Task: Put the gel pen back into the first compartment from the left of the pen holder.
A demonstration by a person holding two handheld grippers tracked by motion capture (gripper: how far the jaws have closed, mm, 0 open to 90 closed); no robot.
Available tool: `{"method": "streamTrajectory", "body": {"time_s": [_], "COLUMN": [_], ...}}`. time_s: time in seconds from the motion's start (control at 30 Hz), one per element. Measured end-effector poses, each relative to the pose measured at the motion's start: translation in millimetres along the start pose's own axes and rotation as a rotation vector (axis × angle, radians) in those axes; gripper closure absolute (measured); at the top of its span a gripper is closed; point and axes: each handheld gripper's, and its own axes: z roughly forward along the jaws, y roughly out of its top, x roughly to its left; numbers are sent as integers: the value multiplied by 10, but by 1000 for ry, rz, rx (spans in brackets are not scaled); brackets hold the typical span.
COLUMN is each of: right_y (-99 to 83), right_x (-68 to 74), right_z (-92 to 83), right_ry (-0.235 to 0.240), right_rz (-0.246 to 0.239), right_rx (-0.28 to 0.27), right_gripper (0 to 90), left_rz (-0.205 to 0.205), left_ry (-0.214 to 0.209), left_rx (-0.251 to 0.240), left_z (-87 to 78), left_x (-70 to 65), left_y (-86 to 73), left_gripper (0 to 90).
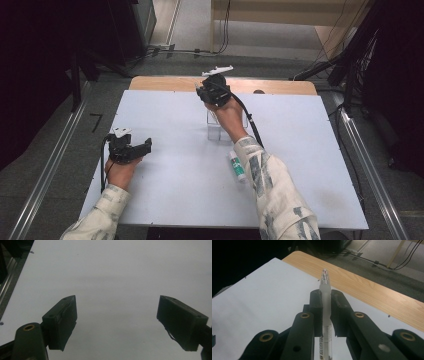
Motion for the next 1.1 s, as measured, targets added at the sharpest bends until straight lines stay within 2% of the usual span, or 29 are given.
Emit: {"method": "streamTrajectory", "body": {"time_s": [0.23, 0.7, 1.1], "right_y": [-69, -315, -534], "right_x": [-19, -32, -64], "right_z": [-48, -207, -239], "right_ry": [13, 17, 9], "right_rz": [6, -15, -25], "right_rx": [7, -3, 24], "right_gripper": [785, 780, 772], "left_rz": [3, 1, 5], "left_ry": [4, 6, 7], "left_rx": [-2, -2, 5], "left_z": [1, 7, 12], "left_x": [-6, -16, -23], "left_y": [-2, -4, -6], "left_gripper": [170, 170, 169]}}
